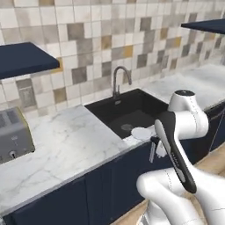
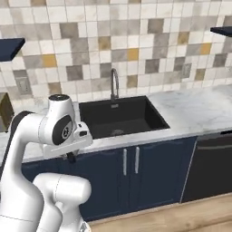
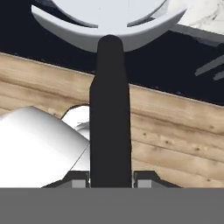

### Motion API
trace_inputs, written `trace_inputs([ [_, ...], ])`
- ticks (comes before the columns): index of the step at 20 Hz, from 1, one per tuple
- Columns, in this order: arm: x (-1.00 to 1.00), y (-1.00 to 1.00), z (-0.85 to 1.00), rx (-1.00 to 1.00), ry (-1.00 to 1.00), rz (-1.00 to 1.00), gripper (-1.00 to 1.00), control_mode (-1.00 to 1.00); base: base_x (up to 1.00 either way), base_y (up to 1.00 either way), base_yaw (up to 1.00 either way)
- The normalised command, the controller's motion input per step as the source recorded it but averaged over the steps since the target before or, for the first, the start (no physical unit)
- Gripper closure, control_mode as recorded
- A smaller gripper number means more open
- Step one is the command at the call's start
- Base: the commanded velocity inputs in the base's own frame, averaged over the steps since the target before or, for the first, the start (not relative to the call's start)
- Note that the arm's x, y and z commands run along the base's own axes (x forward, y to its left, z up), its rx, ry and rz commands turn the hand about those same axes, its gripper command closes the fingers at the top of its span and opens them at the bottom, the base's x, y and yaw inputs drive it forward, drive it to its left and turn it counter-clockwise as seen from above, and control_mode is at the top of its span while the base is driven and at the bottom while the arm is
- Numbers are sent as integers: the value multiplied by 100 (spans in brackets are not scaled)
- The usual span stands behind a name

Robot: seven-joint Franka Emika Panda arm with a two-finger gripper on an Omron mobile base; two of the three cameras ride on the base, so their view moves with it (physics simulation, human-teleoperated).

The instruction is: Take the pizza cutter from the drawer on the left and place it on the dining counter for cutting.

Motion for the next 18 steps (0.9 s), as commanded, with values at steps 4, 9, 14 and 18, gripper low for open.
trace_inputs([
  [4,0,0,0,0,0,0,100,100,7,-10,-74],
  [9,0,0,0,0,0,0,100,100,6,-2,-79],
  [14,0,0,0,0,0,0,100,100,5,0,-81],
  [18,0,0,0,0,0,0,100,100,3,0,-86],
])
